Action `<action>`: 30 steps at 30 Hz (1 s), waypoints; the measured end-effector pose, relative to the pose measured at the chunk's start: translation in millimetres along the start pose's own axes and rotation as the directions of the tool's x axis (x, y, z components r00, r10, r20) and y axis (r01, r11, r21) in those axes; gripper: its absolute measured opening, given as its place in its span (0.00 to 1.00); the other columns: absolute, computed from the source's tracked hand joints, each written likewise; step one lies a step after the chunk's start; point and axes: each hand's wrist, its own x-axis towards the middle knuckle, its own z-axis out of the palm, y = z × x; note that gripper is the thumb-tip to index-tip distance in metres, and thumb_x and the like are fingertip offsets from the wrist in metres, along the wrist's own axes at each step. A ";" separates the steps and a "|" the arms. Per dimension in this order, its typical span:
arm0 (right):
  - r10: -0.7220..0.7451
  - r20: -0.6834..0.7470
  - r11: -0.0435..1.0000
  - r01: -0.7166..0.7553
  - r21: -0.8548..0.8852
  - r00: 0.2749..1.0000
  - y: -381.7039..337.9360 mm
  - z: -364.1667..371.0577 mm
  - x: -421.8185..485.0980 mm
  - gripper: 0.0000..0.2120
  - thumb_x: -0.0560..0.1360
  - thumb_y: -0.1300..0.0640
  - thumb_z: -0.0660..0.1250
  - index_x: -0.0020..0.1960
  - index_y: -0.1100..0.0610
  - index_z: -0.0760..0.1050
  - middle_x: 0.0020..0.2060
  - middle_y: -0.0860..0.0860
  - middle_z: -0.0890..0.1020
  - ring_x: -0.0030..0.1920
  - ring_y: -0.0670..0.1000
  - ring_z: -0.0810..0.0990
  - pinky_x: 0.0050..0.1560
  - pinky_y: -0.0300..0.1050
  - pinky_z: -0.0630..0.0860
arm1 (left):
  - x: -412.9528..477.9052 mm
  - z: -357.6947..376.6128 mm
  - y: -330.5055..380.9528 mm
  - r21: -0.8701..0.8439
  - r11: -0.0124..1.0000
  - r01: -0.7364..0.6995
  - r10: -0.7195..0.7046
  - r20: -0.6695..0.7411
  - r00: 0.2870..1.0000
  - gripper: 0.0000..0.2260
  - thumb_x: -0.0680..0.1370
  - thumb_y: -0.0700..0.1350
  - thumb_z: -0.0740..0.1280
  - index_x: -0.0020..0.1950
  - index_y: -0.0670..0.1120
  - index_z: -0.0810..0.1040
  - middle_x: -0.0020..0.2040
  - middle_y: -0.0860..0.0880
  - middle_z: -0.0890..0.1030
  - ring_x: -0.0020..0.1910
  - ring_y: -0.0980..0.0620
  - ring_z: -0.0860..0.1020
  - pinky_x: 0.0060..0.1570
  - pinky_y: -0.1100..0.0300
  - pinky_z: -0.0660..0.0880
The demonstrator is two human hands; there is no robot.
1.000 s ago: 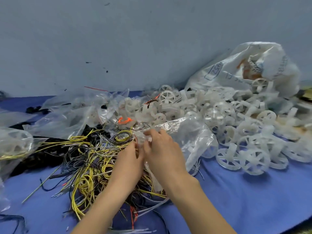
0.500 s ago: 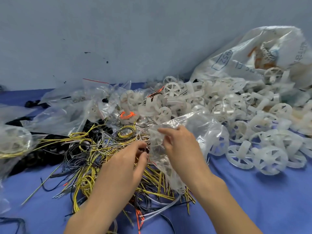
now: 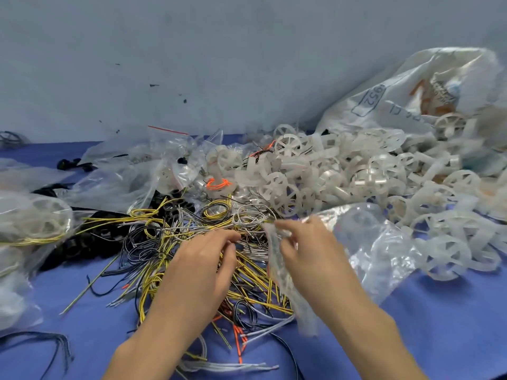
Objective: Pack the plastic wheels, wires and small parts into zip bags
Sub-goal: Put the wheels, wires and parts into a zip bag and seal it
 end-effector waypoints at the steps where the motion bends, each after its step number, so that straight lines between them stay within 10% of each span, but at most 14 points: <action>1: 0.020 0.045 0.999 -0.022 0.027 0.999 5.8 9.9 1.7 0.17 0.81 0.55 0.57 0.66 0.44 0.75 0.54 0.50 0.71 0.55 0.55 0.77 0.55 0.49 0.73 | 0.7 -0.1 -1.1 0.012 1.000 0.000 0.000 -0.005 1.000 0.08 0.80 0.48 0.62 0.57 0.55 0.78 0.51 0.62 0.79 0.51 0.60 0.74 0.56 0.60 0.71; 12: -0.090 0.074 0.991 0.081 0.111 0.993 37.7 26.1 12.5 0.17 0.80 0.50 0.58 0.67 0.40 0.71 0.49 0.43 0.74 0.47 0.43 0.75 0.50 0.46 0.72 | 15.2 -9.8 -25.5 0.045 0.994 0.101 -0.094 -0.133 0.987 0.08 0.79 0.43 0.63 0.56 0.50 0.79 0.50 0.56 0.80 0.52 0.52 0.76 0.55 0.51 0.72; 23: -0.099 -0.049 0.993 0.102 0.063 0.994 51.0 25.8 16.6 0.14 0.81 0.50 0.58 0.64 0.41 0.73 0.47 0.41 0.73 0.40 0.43 0.75 0.44 0.48 0.74 | 14.1 9.7 -29.7 0.377 0.924 -0.063 -0.023 0.219 0.975 0.14 0.77 0.49 0.66 0.63 0.58 0.78 0.59 0.53 0.75 0.64 0.47 0.70 0.66 0.49 0.64; 30: -0.096 -0.085 0.993 0.100 0.054 0.992 53.7 27.8 16.6 0.13 0.80 0.50 0.59 0.62 0.42 0.74 0.46 0.43 0.73 0.39 0.44 0.75 0.41 0.47 0.71 | 18.2 3.2 -30.4 0.285 0.957 -0.049 -0.015 0.218 0.976 0.08 0.78 0.52 0.66 0.56 0.61 0.77 0.58 0.58 0.73 0.62 0.53 0.69 0.62 0.56 0.66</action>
